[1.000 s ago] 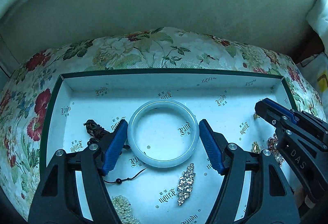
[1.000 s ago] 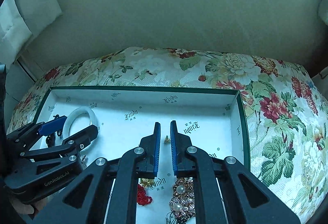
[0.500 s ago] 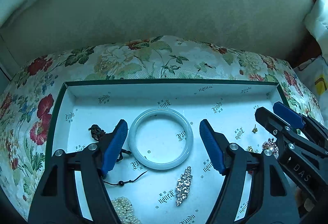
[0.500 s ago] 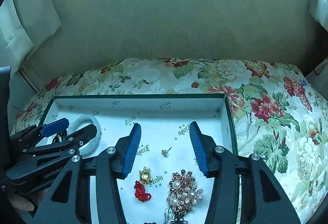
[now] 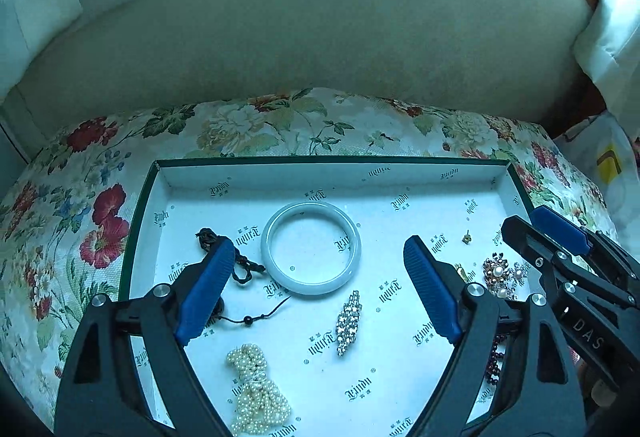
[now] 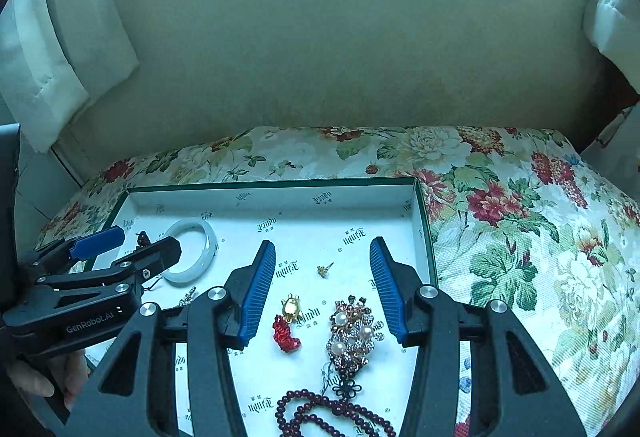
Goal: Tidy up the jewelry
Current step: 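Withdraw both tools from the tray back over the bed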
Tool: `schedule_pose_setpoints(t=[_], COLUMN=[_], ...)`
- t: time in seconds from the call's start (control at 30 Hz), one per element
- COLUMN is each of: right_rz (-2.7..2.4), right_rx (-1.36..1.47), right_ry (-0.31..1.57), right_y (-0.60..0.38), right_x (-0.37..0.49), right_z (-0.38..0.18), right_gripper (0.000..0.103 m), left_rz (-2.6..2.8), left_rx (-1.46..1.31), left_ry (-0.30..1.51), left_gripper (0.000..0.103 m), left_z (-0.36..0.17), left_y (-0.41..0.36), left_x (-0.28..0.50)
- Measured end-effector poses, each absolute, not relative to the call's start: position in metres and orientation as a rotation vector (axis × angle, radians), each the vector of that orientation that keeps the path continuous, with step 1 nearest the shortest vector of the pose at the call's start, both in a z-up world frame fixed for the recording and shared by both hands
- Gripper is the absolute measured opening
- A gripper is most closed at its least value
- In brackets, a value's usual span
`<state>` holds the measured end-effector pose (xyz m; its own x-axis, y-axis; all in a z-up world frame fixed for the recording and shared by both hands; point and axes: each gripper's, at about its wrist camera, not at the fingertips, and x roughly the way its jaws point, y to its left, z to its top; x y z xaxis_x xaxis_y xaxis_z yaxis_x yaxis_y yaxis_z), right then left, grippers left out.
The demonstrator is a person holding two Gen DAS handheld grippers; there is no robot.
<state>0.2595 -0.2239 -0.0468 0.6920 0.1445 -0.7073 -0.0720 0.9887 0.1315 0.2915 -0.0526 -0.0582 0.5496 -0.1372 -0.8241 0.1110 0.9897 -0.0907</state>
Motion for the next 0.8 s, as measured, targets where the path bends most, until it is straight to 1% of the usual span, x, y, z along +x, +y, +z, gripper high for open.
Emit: schedule_pose_setpoints(t=[0.27, 0.43, 0.77, 0.8], right_rz=[0.112, 0.119, 0.171, 0.181], right_rx=[0.093, 0.109, 0.11, 0.107], right_ry=[0.747, 0.757, 0.851, 0.864], right_y=[-0.228, -0.229, -0.208, -0.204], right_x=[0.214, 0.179, 0.108, 0.102], right_z=[-0.031, -0.03, -0.057, -0.062], right_gripper=[0.049, 0.049, 0.048, 0.044], left_rz=[-0.145, -0.146, -0.144, -0.139], left_rx=[0.008, 0.027, 0.021, 0.023], left_ry=[0.929, 0.907, 0.936, 0.939], left_gripper=[0.086, 0.085, 0.083, 0.079], left_z=[-0.037, -0.027, -0.035, -0.036], left_y=[-0.043, -0.039, -0.027, -0.026], left_x=[0.247, 0.211, 0.139, 0.134])
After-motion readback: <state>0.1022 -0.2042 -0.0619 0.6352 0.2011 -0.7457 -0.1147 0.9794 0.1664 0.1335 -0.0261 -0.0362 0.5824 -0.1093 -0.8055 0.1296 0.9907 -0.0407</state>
